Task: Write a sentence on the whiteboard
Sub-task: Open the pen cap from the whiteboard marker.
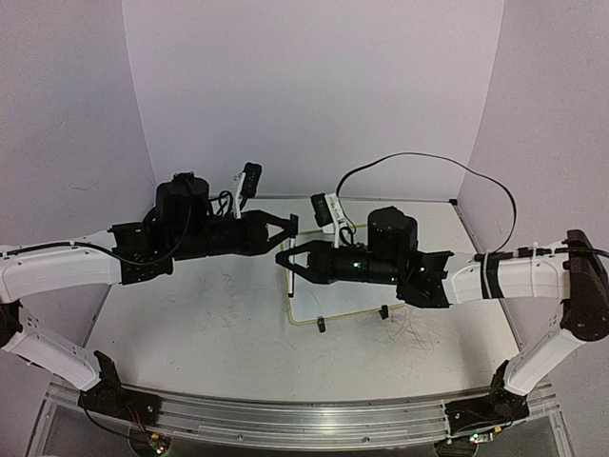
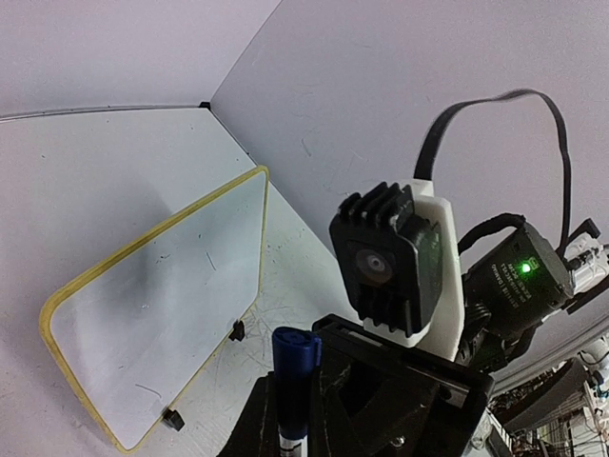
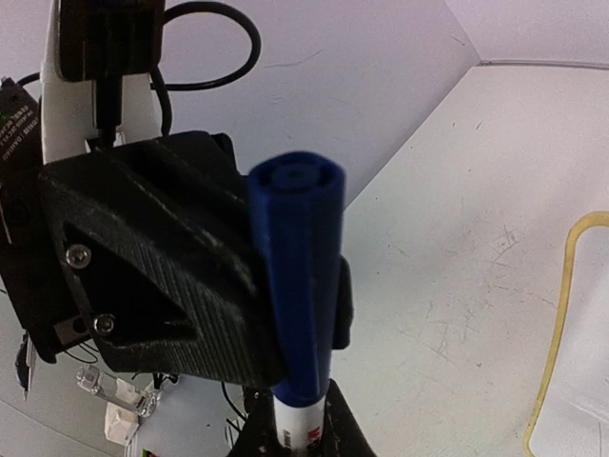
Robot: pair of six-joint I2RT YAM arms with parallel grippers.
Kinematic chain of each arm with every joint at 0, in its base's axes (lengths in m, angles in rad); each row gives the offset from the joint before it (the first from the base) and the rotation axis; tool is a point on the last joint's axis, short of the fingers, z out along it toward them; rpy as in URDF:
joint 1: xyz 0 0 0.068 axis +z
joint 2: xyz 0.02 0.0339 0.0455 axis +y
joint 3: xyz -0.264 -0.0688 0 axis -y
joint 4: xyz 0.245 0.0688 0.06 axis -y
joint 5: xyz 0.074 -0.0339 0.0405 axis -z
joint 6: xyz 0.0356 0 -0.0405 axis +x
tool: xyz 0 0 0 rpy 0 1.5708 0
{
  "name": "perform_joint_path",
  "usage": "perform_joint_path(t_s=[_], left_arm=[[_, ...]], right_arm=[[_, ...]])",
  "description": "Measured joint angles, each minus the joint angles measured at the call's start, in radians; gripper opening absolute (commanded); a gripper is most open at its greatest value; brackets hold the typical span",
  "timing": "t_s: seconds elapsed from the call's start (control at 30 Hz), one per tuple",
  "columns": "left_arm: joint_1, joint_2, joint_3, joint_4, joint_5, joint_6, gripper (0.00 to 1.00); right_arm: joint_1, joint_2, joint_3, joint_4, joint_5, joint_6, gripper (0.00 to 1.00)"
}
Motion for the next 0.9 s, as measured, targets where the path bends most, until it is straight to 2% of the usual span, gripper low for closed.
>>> perform_joint_path(t_s=[0.2,0.5,0.67,0.9], left_arm=[[-0.025,-0.018,0.000,-0.008,-0.083,-0.023,0.00],[-0.073,-0.026,0.018,-0.125,-0.225,-0.048,0.00],[0.005,-0.108,0.031,-0.135,-0.462,-0.048,0.00],[0.013,-0.183,0.053,-0.180,-0.602,-0.050,0.00]], right_arm=[[0.004,0.000,-0.020,0.052,-0.005,0.006,0.00],[0.035,0.003,-0.095,0.122,0.035,0.035,0.00],[0.062,0.004,-0.149,0.058,0.009,0.034,0.00],[0.065,0.000,-0.151,0.035,0.007,0.024,0.00]])
